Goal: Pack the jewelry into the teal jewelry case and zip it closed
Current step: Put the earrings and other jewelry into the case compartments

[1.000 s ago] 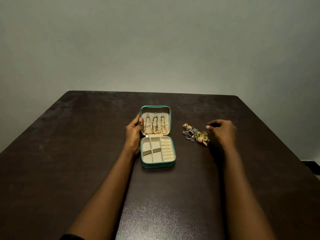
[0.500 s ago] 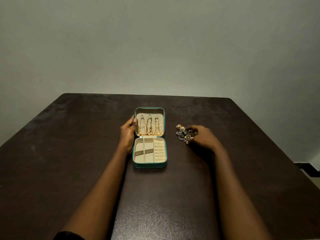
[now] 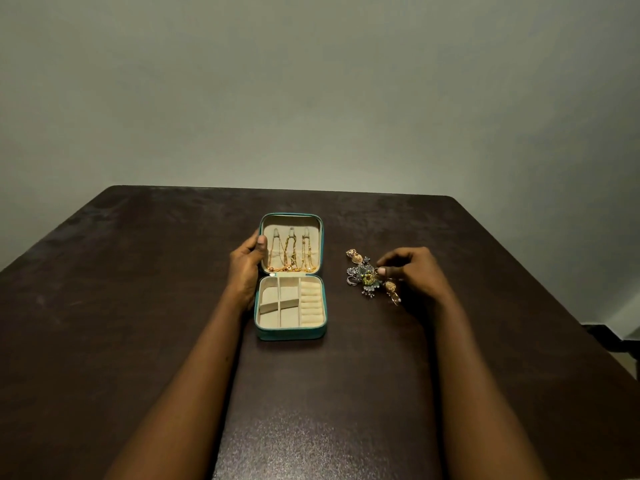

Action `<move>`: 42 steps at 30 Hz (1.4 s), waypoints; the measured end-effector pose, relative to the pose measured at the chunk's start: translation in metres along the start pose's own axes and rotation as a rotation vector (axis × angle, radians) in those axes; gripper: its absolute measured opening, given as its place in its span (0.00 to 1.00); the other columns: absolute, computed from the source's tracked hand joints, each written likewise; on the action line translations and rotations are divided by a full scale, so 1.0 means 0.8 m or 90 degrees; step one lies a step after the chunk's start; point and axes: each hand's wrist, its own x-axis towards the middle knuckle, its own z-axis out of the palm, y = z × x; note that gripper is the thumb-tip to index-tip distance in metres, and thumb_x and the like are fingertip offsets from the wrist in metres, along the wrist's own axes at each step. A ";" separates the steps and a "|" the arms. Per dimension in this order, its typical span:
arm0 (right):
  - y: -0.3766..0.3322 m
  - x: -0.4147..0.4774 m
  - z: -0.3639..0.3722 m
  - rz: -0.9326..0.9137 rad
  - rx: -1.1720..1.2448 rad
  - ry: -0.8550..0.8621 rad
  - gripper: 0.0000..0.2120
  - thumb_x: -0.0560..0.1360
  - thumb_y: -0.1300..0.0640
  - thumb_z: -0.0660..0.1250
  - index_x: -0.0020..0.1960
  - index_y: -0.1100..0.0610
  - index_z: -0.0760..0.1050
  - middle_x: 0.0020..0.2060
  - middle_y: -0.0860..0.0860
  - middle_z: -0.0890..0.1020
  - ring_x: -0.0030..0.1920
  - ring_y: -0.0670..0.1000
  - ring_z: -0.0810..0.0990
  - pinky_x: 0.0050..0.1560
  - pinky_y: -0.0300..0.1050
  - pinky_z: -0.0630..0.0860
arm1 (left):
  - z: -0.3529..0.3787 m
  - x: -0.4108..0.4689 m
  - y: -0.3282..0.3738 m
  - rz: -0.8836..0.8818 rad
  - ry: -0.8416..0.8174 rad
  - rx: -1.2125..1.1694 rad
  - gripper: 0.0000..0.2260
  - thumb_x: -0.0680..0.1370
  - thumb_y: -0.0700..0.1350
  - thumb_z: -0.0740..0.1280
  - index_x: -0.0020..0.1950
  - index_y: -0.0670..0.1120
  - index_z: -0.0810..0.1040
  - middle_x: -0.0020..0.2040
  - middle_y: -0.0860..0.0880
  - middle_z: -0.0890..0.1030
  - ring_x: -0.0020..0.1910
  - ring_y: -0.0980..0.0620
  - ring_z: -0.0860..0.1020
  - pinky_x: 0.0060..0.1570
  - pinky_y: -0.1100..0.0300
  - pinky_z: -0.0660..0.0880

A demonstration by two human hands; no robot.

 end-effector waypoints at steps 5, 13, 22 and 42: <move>-0.001 0.003 0.002 -0.005 0.094 0.043 0.06 0.71 0.67 0.69 0.42 0.58 0.80 0.38 0.55 0.83 0.34 0.49 0.80 0.33 0.44 0.74 | 0.000 0.004 -0.002 -0.005 0.004 -0.006 0.16 0.81 0.38 0.56 0.69 0.37 0.68 0.51 0.42 0.79 0.35 0.59 0.82 0.36 0.64 0.80; -0.012 0.000 0.005 0.015 0.346 0.087 0.05 0.76 0.66 0.63 0.45 0.63 0.78 0.35 0.55 0.79 0.35 0.49 0.78 0.31 0.35 0.75 | 0.001 0.001 0.002 -0.003 -0.004 0.009 0.15 0.81 0.39 0.56 0.66 0.37 0.71 0.46 0.47 0.82 0.45 0.50 0.81 0.38 0.62 0.81; -0.025 -0.012 0.009 0.085 0.471 0.004 0.11 0.72 0.77 0.60 0.45 0.64 0.76 0.39 0.58 0.81 0.39 0.51 0.83 0.42 0.41 0.81 | 0.002 -0.003 0.003 0.006 -0.012 0.007 0.15 0.82 0.40 0.56 0.66 0.37 0.72 0.45 0.49 0.81 0.42 0.53 0.81 0.38 0.62 0.81; -0.069 -0.040 0.075 -0.076 0.023 -0.198 0.13 0.66 0.67 0.73 0.50 0.65 0.81 0.42 0.57 0.84 0.39 0.52 0.84 0.36 0.34 0.79 | 0.001 0.001 0.002 0.012 -0.001 0.016 0.15 0.82 0.39 0.55 0.67 0.37 0.71 0.58 0.38 0.77 0.47 0.48 0.79 0.39 0.63 0.81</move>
